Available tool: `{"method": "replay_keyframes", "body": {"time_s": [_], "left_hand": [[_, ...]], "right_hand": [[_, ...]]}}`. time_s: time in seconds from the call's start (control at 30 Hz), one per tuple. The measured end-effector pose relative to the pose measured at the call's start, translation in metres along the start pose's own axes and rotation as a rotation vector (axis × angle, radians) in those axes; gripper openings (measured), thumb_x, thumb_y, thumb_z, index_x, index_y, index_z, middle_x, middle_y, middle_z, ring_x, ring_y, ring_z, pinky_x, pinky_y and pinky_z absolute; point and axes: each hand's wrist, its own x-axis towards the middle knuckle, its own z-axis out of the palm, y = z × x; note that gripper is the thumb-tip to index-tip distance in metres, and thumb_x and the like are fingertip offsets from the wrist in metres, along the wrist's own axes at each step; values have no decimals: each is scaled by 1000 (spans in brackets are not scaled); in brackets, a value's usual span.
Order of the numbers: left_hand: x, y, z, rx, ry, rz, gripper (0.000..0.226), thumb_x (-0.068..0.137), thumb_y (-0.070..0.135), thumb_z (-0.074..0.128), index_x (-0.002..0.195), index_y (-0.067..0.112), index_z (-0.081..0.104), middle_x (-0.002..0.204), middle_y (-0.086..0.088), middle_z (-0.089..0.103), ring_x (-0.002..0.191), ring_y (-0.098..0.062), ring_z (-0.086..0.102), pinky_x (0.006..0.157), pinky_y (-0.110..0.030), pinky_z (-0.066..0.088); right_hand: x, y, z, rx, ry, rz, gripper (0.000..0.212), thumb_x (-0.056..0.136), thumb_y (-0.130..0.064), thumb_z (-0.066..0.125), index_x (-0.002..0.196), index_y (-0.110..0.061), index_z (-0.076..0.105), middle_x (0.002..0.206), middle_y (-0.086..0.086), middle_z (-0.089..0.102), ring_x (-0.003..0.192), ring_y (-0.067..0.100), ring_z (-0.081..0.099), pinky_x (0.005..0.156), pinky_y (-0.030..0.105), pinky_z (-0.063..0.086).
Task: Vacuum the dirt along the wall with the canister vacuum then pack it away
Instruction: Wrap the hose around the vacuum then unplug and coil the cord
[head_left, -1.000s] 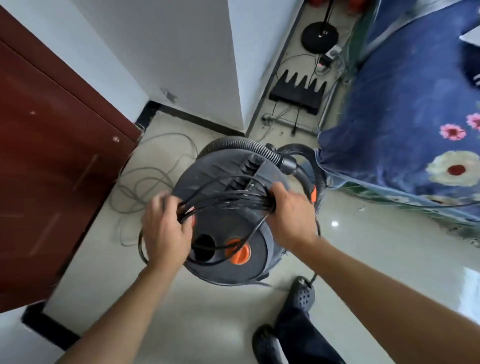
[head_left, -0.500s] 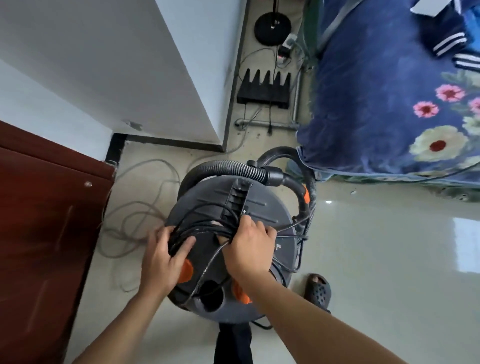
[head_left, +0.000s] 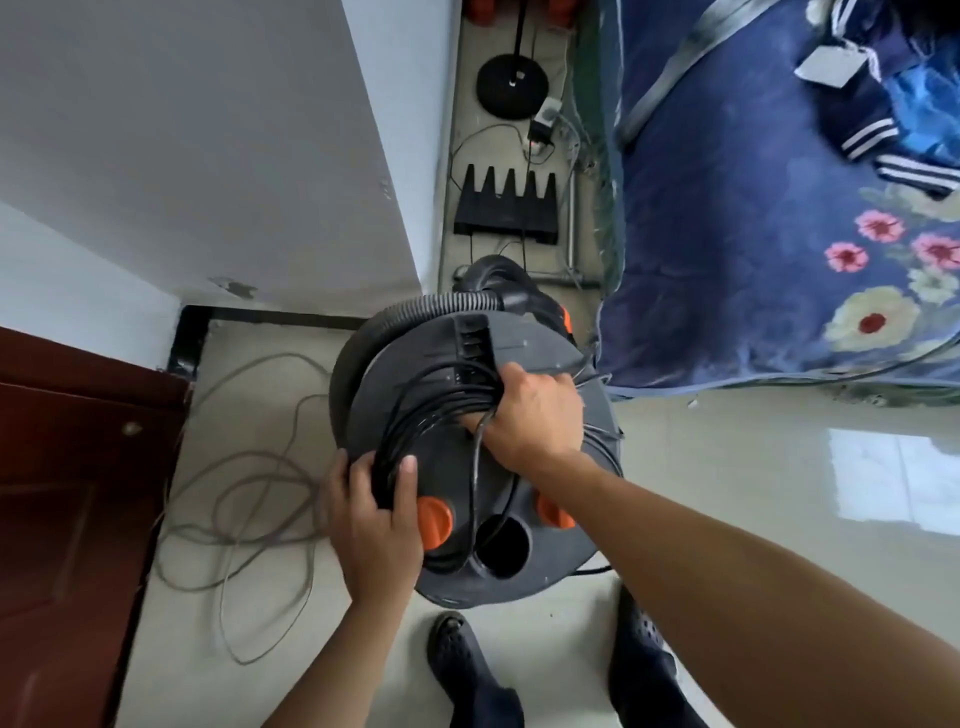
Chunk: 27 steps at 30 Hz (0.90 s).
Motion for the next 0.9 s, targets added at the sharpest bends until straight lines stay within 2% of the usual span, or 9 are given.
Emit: {"method": "replay_keyframes", "body": {"time_s": [0.17, 0.27, 0.33, 0.57, 0.7, 0.83, 0.9], "left_hand": [[39, 36, 32, 8, -27, 57, 65, 85, 64, 42, 109, 8, 63, 130, -18, 52, 121, -35, 50, 98, -49, 44], [58, 66, 56, 5, -22, 101, 64, 85, 62, 43, 109, 7, 64, 136, -17, 49, 127, -32, 46, 102, -46, 41], [68, 81, 73, 7, -7, 117, 64, 85, 62, 44, 109, 6, 64, 136, -18, 50, 128, -33, 45, 103, -46, 41], [103, 116, 102, 28, 43, 61, 65, 87, 64, 40, 109, 8, 61, 130, -18, 51, 120, -36, 50, 94, -51, 45], [112, 133, 124, 15, 100, -14, 64, 88, 64, 37, 109, 8, 60, 127, -18, 52, 118, -38, 51, 92, -53, 46], [110, 163, 150, -12, 172, -96, 63, 88, 61, 37, 111, 7, 60, 131, -20, 51, 121, -39, 48, 94, -55, 45], [113, 180, 161, -42, 201, -104, 64, 87, 59, 37, 112, 5, 61, 135, -21, 50, 127, -37, 44, 98, -51, 42]], "right_hand": [[40, 22, -18, 15, 49, 114, 49, 80, -59, 66, 95, -14, 55, 100, 16, 69, 97, 39, 58, 78, 38, 37], [71, 43, -32, 16, 91, 136, 48, 79, -59, 67, 88, -15, 52, 94, 15, 69, 92, 39, 60, 71, 37, 34], [90, 56, -41, 10, 100, 133, 49, 78, -60, 67, 88, -15, 52, 93, 15, 69, 92, 39, 62, 72, 38, 38], [156, 66, -70, -26, 46, -29, 57, 85, -66, 57, 101, -11, 56, 106, 15, 68, 100, 38, 59, 78, 38, 35], [188, 74, -84, -59, 37, -120, 57, 87, -65, 55, 104, -10, 56, 107, 13, 68, 101, 37, 59, 75, 36, 28], [226, 91, -92, -70, 62, -203, 54, 82, -65, 62, 100, -14, 58, 99, 12, 69, 98, 36, 60, 75, 37, 38], [247, 97, -97, -70, 50, -228, 51, 80, -63, 64, 100, -17, 59, 99, 12, 69, 97, 36, 60, 75, 38, 43]]}}
